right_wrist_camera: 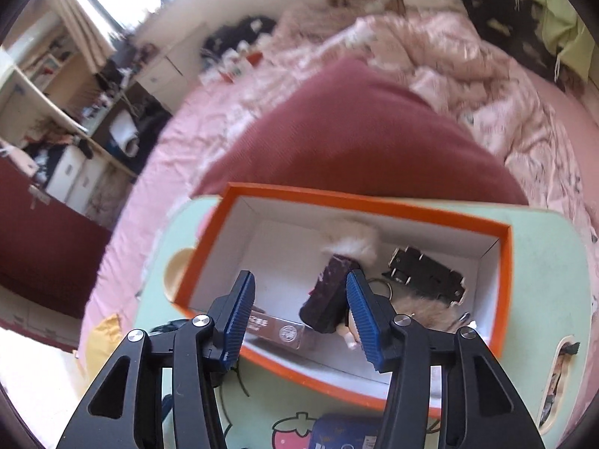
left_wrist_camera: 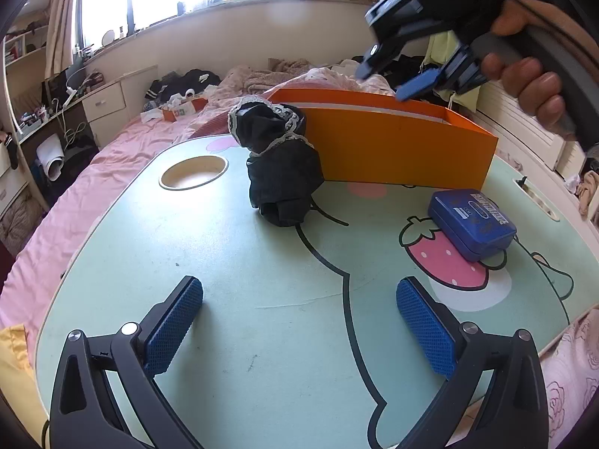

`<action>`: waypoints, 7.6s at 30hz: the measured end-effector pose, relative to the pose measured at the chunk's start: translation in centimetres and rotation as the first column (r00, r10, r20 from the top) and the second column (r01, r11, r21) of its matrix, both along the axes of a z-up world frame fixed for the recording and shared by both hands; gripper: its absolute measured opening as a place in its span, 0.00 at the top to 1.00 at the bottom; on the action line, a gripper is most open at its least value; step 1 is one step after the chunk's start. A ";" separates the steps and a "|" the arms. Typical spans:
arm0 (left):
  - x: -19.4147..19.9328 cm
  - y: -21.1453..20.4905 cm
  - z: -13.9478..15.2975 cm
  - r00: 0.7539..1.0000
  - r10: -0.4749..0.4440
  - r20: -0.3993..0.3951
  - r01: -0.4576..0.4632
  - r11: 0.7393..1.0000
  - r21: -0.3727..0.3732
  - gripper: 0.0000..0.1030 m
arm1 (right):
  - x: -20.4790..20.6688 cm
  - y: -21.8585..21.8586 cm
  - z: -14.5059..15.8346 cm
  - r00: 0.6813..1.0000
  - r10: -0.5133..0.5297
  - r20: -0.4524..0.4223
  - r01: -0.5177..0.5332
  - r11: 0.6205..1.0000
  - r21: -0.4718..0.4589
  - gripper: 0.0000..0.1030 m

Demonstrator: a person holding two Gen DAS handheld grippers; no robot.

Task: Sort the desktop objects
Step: 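Reach the right gripper into the orange box and grasp the maroon pouch, then place the maroon pouch beside the blue tin and open the right gripper, then reach the left gripper into the orange box and grasp the brown carton, then set the brown carton on the table near the blue tin with the left gripper, then reach the right gripper into the orange box and grasp the white fluffy fur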

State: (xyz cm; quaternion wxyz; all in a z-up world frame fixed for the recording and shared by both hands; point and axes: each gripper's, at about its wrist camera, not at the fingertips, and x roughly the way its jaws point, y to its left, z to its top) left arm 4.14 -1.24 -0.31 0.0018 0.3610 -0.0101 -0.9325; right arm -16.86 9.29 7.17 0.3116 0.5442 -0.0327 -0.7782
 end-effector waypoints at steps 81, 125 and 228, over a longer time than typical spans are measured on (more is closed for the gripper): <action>0.0 -0.1 -0.1 1.000 0.000 0.008 0.000 1.000 -0.001 0.00 | 18.1 9.9 -7.6 0.942 0.130 -0.309 -0.082 0.983 0.164 0.00; -23.2 2.9 2.0 0.776 -0.084 0.625 -0.001 0.991 0.135 0.47 | 18.0 10.4 -7.7 0.935 0.136 -0.328 -0.094 0.986 0.140 0.00; 3.8 -1.2 -0.9 0.982 -0.145 -0.124 0.149 0.988 0.026 0.00 | -3.8 -2.6 -5.3 0.995 -0.093 0.046 0.084 0.981 0.173 0.65</action>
